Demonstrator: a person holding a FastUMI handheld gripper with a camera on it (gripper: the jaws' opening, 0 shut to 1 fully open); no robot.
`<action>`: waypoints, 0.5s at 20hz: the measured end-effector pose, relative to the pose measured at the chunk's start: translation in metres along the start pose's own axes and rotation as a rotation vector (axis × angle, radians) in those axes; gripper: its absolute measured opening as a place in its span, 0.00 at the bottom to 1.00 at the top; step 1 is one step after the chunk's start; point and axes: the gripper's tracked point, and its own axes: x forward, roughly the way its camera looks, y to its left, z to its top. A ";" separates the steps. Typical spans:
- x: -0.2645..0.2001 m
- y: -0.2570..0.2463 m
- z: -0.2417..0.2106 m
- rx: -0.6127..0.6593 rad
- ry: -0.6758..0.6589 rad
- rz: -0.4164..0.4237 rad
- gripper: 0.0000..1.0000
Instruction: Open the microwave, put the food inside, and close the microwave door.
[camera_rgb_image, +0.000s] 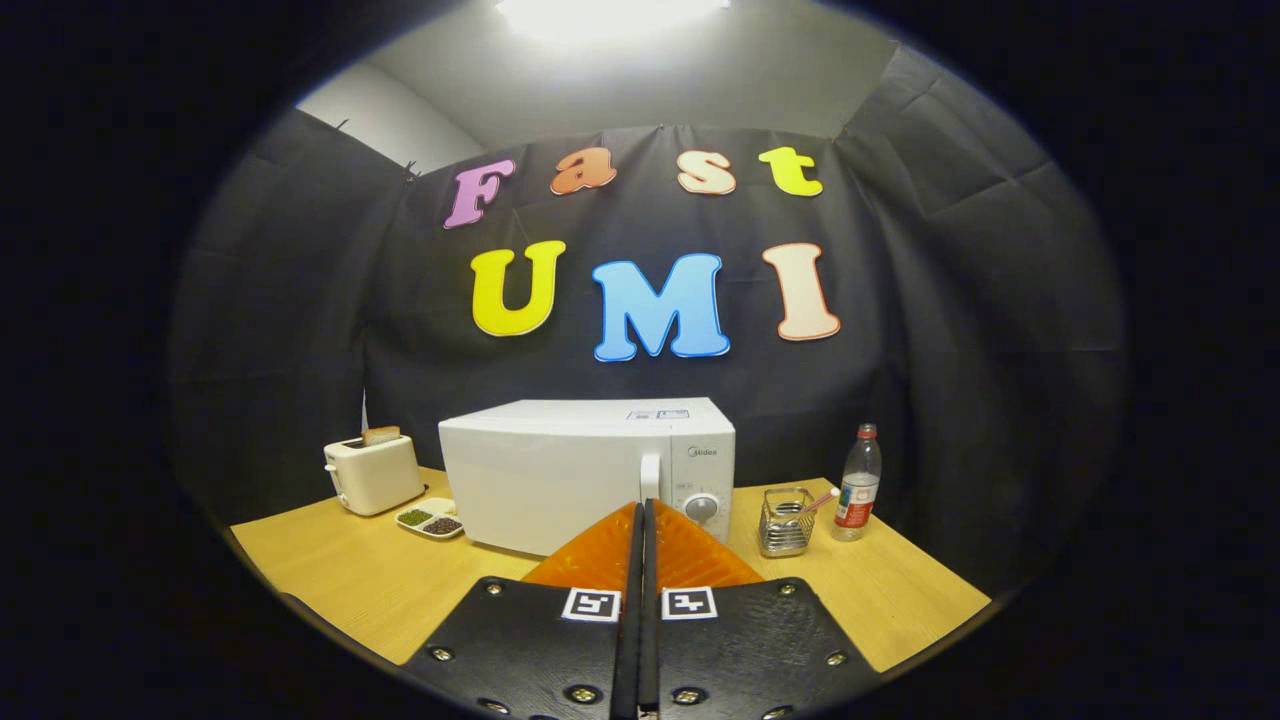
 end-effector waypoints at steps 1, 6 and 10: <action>-0.014 -0.008 0.010 0.005 -0.026 -0.006 0.01; -0.052 -0.021 0.010 -0.017 -0.054 0.034 0.01; -0.057 -0.033 0.013 -0.054 -0.044 -0.037 0.01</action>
